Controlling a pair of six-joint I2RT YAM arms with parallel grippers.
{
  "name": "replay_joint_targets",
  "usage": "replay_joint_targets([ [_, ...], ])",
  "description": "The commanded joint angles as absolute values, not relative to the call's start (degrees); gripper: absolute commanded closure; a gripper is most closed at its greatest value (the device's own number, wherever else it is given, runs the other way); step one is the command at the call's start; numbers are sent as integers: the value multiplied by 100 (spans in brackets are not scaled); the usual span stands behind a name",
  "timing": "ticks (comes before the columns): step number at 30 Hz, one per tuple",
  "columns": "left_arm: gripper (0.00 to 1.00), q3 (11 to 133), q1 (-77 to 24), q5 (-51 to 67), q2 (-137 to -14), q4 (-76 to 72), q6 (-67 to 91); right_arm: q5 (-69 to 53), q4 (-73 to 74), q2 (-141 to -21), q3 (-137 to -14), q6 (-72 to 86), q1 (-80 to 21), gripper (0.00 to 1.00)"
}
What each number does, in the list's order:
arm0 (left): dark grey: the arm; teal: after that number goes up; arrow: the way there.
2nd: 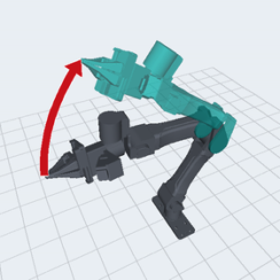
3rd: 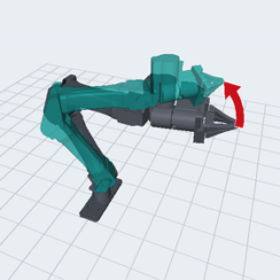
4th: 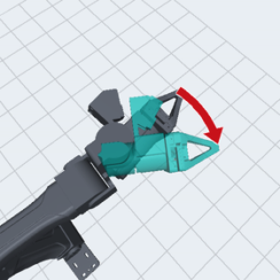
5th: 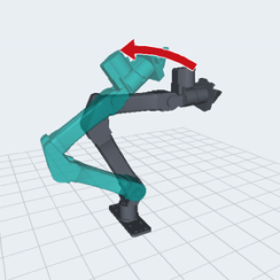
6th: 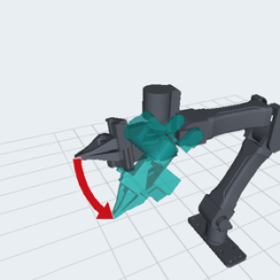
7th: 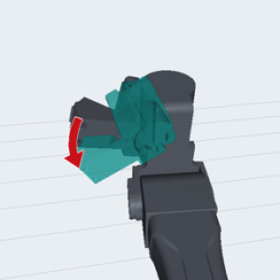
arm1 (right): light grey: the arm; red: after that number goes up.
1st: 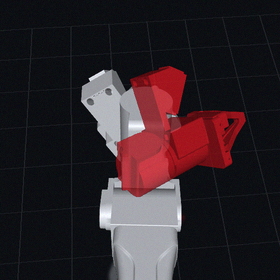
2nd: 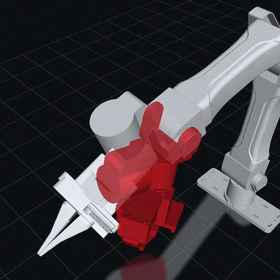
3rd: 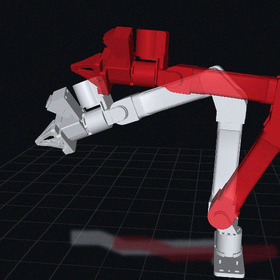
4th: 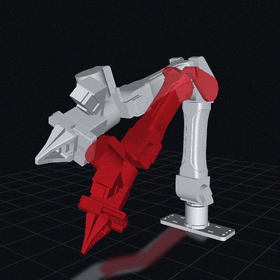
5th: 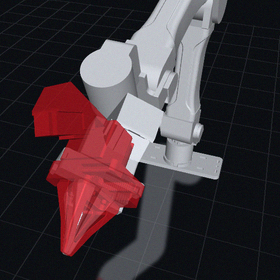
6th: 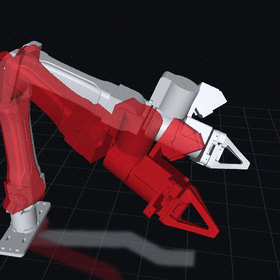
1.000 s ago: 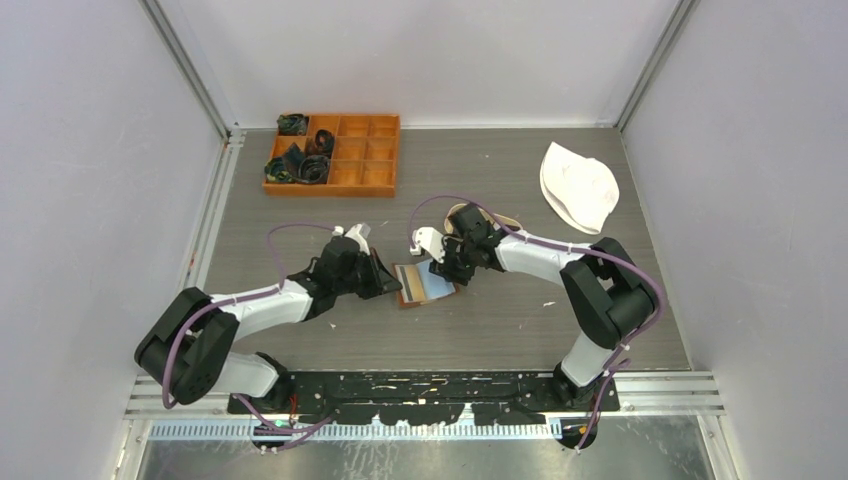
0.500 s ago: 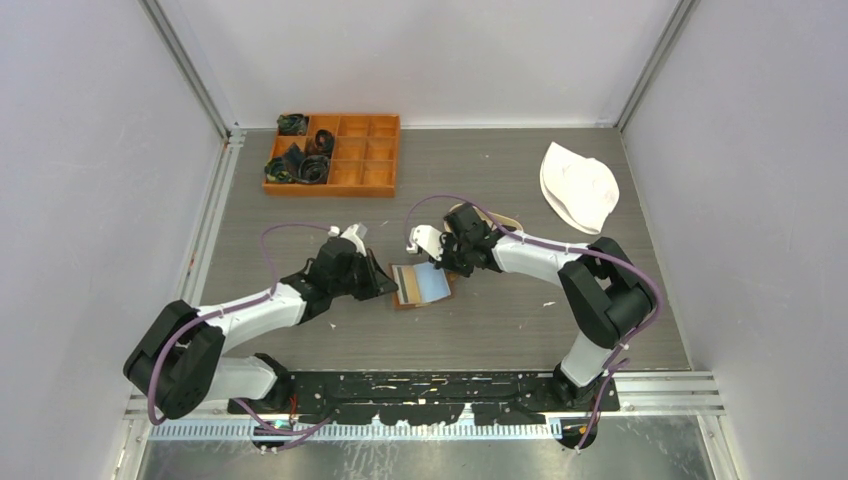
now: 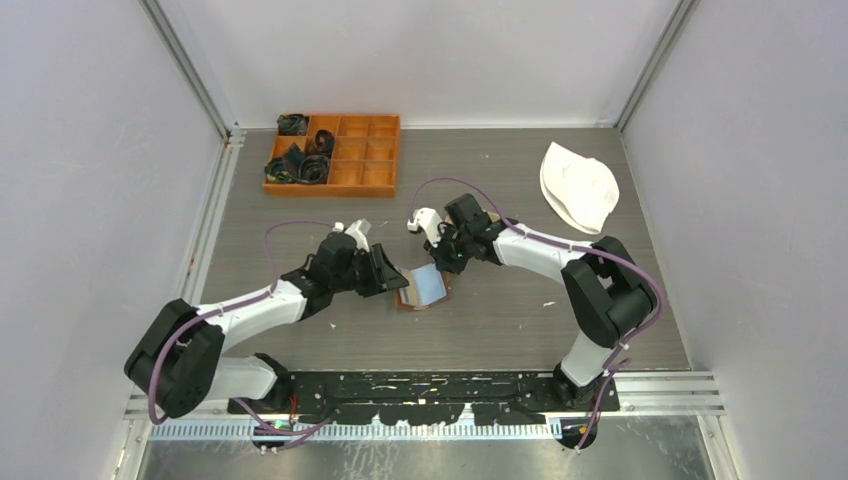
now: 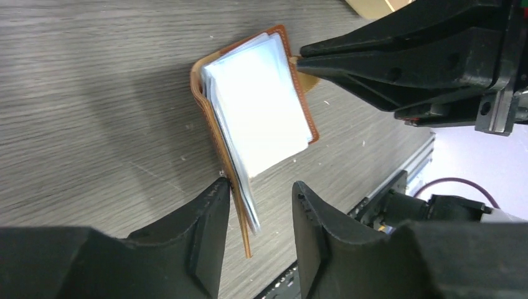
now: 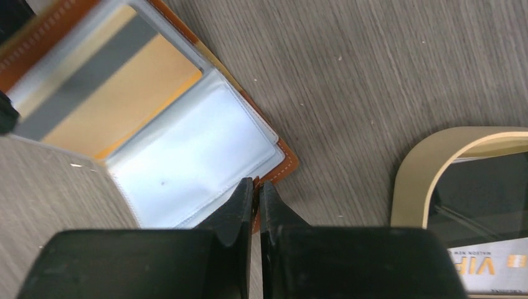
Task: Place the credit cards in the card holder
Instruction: Close the card holder at the center of the board.
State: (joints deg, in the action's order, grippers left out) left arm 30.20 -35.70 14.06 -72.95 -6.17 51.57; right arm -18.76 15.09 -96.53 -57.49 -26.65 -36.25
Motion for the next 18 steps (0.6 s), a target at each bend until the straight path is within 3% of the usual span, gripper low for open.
replay_joint_targets([
  [1, 56, 3316, -3611, 1978, -7543, -1408, 5392, -2362, 1339, -9678, -6024, -1973, -3579, 99],
  [18, 54, 3793, -3957, 2550, -9347, -3489, 5828, -2975, 1039, -9824, -6053, -618, -2827, 99],
])
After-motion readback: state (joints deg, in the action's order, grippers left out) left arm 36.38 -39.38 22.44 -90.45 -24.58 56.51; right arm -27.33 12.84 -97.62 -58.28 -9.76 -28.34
